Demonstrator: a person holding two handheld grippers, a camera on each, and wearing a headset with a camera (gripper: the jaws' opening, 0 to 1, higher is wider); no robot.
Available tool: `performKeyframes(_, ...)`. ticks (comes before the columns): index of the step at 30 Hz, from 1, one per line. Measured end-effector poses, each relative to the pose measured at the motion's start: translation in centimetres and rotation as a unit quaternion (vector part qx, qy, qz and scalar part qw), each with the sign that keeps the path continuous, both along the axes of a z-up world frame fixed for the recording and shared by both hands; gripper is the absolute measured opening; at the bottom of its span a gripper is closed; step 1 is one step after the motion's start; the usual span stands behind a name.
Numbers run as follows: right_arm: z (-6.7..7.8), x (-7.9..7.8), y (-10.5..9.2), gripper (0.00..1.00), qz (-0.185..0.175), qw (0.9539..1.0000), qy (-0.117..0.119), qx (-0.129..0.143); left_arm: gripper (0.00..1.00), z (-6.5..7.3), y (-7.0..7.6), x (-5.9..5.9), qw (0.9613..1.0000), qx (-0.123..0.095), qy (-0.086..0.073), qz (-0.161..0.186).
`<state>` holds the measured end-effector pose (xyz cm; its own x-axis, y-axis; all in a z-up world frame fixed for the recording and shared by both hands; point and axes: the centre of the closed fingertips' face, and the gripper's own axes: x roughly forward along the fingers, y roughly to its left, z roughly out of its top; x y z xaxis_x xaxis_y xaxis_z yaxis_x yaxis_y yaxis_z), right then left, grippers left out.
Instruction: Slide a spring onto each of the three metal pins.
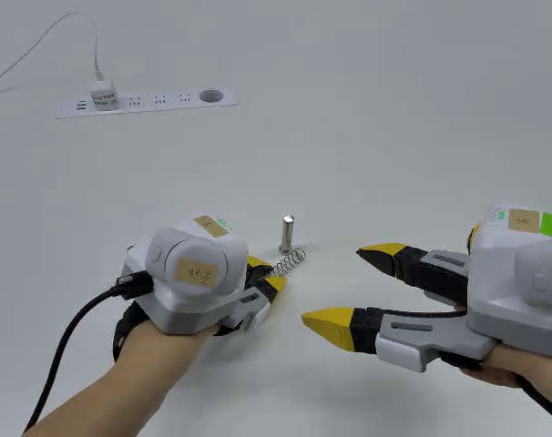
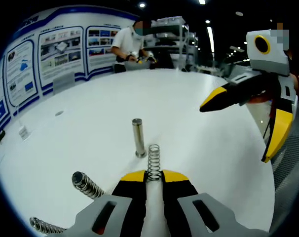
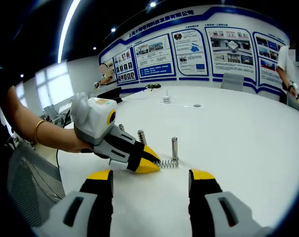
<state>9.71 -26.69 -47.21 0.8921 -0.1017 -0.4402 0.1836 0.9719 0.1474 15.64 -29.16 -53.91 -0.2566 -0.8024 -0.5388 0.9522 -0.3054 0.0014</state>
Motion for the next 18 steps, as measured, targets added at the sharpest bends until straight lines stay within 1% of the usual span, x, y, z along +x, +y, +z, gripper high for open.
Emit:
performKeyframes(8,0.0,-0.1,-0.1,0.64,-0.003,1.0000,0.002,0.002,0.11,0.0,0.2,0.1,1.0000,0.005,0.000,-0.001)
performKeyframes(11,0.2,-0.1,-0.3,0.64,-0.006,1.0000,0.001,0.005,0.10,0.0,0.5,0.0,1.0000,0.007,0.005,-0.002)
performKeyframes(14,0.4,-0.1,-0.5,0.63,-0.016,0.9998,-0.003,0.010,0.10,0.1,0.8,0.0,1.0000,0.006,0.005,-0.003)
performKeyframes(16,0.5,-0.1,-0.8,0.63,-0.021,0.9997,-0.005,0.009,0.10,0.2,1.1,0.0,1.0000,0.005,0.002,-0.007)
performKeyframes(18,0.7,-0.1,-0.9,0.63,-0.026,0.9995,-0.009,0.014,0.10,0.4,1.2,0.0,0.9999,0.000,0.004,-0.010)
